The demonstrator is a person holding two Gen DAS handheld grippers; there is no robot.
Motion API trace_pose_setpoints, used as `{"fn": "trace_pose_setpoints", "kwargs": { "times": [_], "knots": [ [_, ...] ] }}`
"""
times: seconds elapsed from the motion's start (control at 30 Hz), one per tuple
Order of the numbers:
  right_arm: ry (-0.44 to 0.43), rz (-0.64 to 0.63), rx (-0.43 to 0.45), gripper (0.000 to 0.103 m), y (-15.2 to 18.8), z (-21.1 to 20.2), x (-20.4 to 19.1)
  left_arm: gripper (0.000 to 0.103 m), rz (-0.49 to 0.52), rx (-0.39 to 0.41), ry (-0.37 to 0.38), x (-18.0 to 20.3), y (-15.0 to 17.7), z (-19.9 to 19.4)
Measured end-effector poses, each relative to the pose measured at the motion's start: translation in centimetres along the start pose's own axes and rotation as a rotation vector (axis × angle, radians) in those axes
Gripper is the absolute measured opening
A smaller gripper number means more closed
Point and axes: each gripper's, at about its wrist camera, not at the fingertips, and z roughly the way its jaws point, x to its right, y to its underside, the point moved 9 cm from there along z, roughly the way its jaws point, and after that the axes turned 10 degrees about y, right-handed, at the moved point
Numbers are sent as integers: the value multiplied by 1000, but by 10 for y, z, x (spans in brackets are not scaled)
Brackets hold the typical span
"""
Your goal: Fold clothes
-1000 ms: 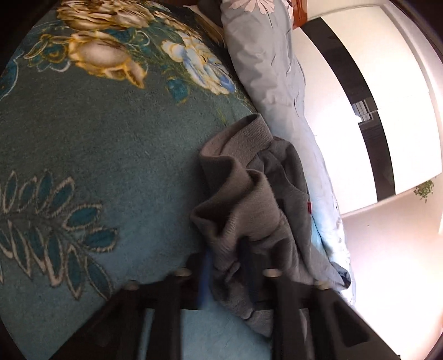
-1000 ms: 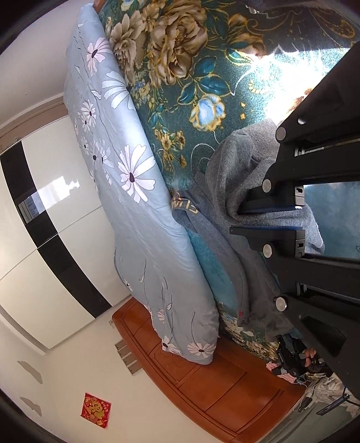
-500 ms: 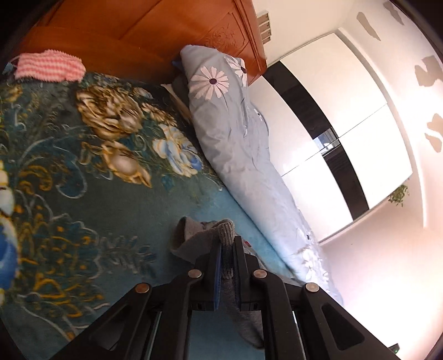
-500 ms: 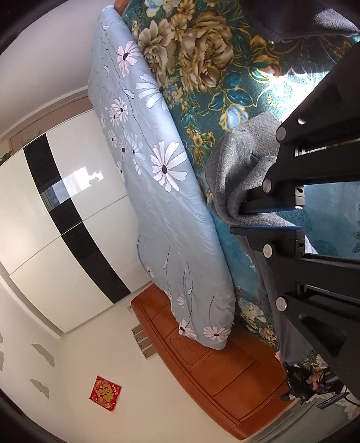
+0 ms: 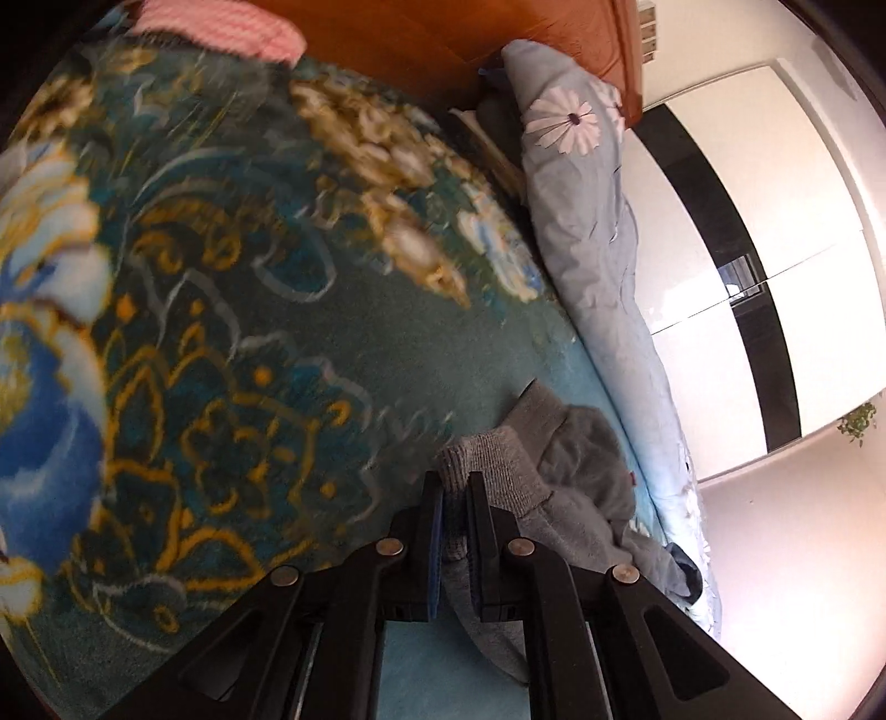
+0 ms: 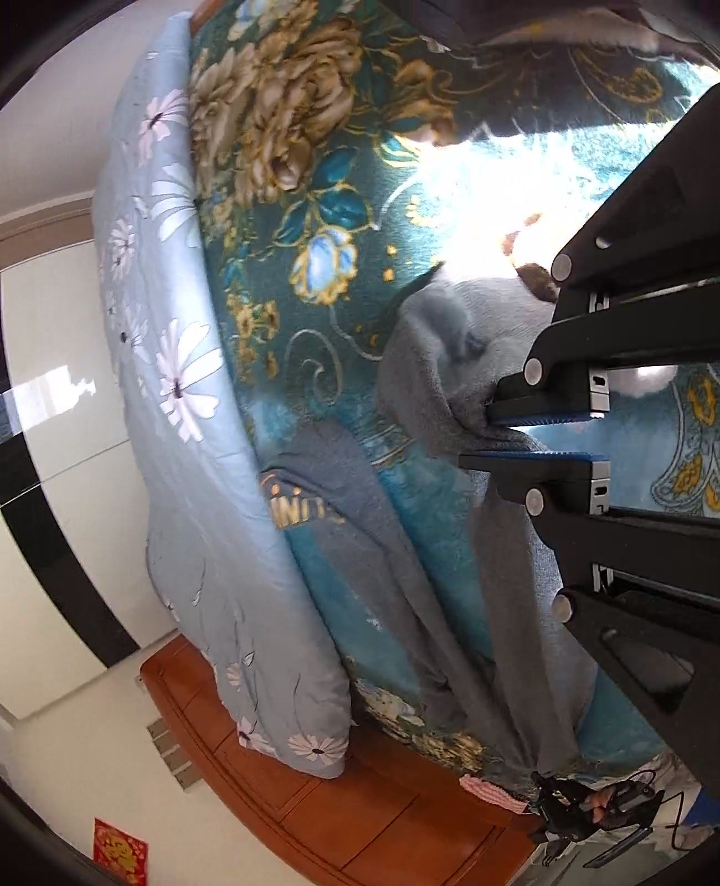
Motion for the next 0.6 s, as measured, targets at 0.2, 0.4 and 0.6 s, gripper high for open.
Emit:
{"fn": "trace_pose_setpoints", "kwargs": {
  "times": [0.2, 0.4, 0.6],
  "knots": [
    [-51, -324, 58, 8, 24, -1, -110, 10, 67, -53, -85, 4, 7, 16],
    [-146, -576, -143, 10, 140, 55, -181, 18, 25, -88, -75, -6, 34, -3],
    [-229, -382, -158, 42, 151, 35, -132, 28, 5, -62, -54, -4, 53, -23]
  ]
}}
